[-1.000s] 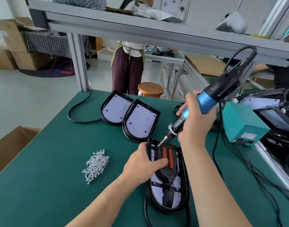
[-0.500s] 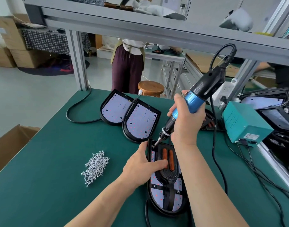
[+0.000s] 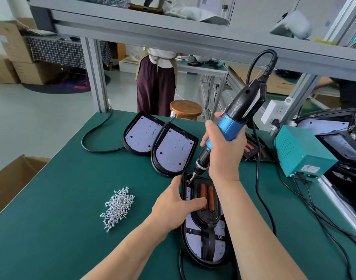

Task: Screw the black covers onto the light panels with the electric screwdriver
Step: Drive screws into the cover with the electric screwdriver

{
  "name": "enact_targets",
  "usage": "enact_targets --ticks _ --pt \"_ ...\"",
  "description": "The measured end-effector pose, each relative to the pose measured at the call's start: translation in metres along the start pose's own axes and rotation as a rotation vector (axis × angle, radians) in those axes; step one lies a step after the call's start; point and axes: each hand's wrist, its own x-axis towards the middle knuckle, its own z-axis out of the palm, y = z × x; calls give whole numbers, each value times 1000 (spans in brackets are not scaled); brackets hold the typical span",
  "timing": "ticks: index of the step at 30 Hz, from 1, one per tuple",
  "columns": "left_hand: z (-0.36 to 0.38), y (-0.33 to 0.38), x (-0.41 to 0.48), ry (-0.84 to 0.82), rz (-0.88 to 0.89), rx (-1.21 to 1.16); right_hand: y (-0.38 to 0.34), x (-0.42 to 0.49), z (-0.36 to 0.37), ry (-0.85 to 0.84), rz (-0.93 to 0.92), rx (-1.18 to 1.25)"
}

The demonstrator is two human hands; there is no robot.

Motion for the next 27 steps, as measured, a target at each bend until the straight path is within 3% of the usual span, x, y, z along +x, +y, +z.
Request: enact_targets --ticks 10,27 --pt "1 -2 4 23 -9 0 7 -3 6 -151 -44 -50" --pt "-3 -4 1 -30 -5 -38 0 -2 -3 -290 53 63"
